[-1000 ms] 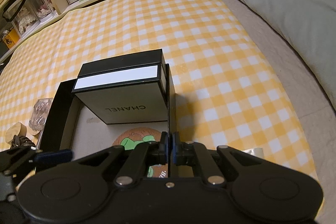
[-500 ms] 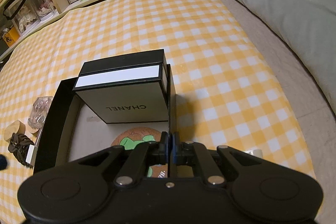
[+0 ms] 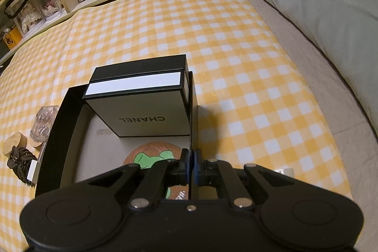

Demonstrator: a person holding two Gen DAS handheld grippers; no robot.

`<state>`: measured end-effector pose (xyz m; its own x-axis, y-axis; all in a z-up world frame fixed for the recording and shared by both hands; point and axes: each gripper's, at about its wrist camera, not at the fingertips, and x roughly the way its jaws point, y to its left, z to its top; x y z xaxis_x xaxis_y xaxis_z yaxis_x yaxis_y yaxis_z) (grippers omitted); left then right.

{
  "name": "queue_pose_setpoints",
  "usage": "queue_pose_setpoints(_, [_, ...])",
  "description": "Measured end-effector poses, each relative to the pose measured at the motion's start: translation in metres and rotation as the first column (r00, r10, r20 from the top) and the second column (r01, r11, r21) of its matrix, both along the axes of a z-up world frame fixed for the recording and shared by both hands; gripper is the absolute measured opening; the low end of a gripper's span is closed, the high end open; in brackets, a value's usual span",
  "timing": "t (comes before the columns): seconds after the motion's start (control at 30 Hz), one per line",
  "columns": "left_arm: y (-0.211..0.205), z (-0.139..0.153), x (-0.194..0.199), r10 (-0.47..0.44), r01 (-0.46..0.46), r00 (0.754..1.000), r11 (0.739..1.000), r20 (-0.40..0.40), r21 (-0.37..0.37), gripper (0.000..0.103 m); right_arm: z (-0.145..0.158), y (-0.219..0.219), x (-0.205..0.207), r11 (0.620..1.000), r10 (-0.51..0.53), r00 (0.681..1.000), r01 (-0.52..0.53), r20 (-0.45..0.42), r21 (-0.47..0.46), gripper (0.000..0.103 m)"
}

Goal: Organize rigid objects
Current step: 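Withdraw the left tool and move it over the black hair claw clip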

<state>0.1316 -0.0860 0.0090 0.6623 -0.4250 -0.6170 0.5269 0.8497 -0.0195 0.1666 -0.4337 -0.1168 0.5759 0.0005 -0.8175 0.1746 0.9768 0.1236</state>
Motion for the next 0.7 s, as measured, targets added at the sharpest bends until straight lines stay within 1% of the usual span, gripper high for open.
queue_pose_setpoints(0.1, [0.019,-0.001,0.01,0.083,-0.083,0.996,0.996,0.012,-0.015,0.103,0.0,0.0,0.0,1.0,0.003,1.0,-0.003,-0.001,-0.006,0.004])
queue_pose_setpoints(0.17, [0.031,-0.006,0.019,0.135,-0.135,0.991,0.991,-0.004,-0.025,0.103,0.0,0.0,0.0,1.0,0.006,1.0,-0.006,-0.003,-0.013,0.004])
queue_pose_setpoints(0.27, [0.043,-0.013,0.033,0.186,-0.186,0.982,0.982,-0.022,-0.013,0.103,-0.001,0.001,0.0,1.0,0.01,1.0,-0.01,-0.008,-0.021,0.004])
queue_pose_setpoints(0.33, [0.051,-0.018,0.042,0.221,-0.222,0.974,0.975,-0.037,-0.018,0.101,-0.001,0.002,0.0,1.0,0.012,1.0,-0.013,-0.01,-0.026,0.004])
queue_pose_setpoints(0.37, [0.055,-0.02,0.046,0.241,-0.242,0.969,0.97,-0.045,-0.018,0.097,-0.001,0.003,0.0,1.0,0.012,1.0,-0.013,-0.009,-0.026,0.004])
queue_pose_setpoints(0.4, [0.058,-0.022,0.05,0.257,-0.259,0.965,0.966,-0.053,-0.018,0.091,-0.001,0.002,0.0,1.0,0.013,1.0,-0.013,-0.009,-0.027,0.004])
queue_pose_setpoints(0.43, [0.061,-0.024,0.054,0.27,-0.272,0.961,0.962,-0.065,-0.02,0.089,-0.001,0.003,0.0,1.0,0.013,1.0,-0.014,-0.009,-0.026,0.004])
queue_pose_setpoints(0.5, [0.067,-0.028,0.059,0.293,-0.298,0.951,0.954,-0.101,-0.041,0.079,-0.001,0.003,0.0,1.0,0.012,1.0,-0.013,-0.009,-0.026,0.004])
queue_pose_setpoints(0.53, [0.068,-0.029,0.06,0.302,-0.309,0.946,0.95,-0.115,-0.046,0.076,-0.001,0.003,0.0,1.0,0.013,1.0,-0.013,-0.01,-0.025,0.004])
queue_pose_setpoints(0.6, [0.068,-0.033,0.062,0.304,-0.313,0.943,0.949,-0.136,-0.049,0.067,-0.001,0.003,0.0,1.0,0.015,1.0,-0.015,-0.012,-0.028,0.004])
queue_pose_setpoints(0.7, [0.062,-0.042,0.066,0.29,-0.3,0.943,0.953,-0.163,-0.041,0.061,-0.001,0.003,0.001,0.999,0.02,1.0,-0.02,-0.018,-0.033,0.004])
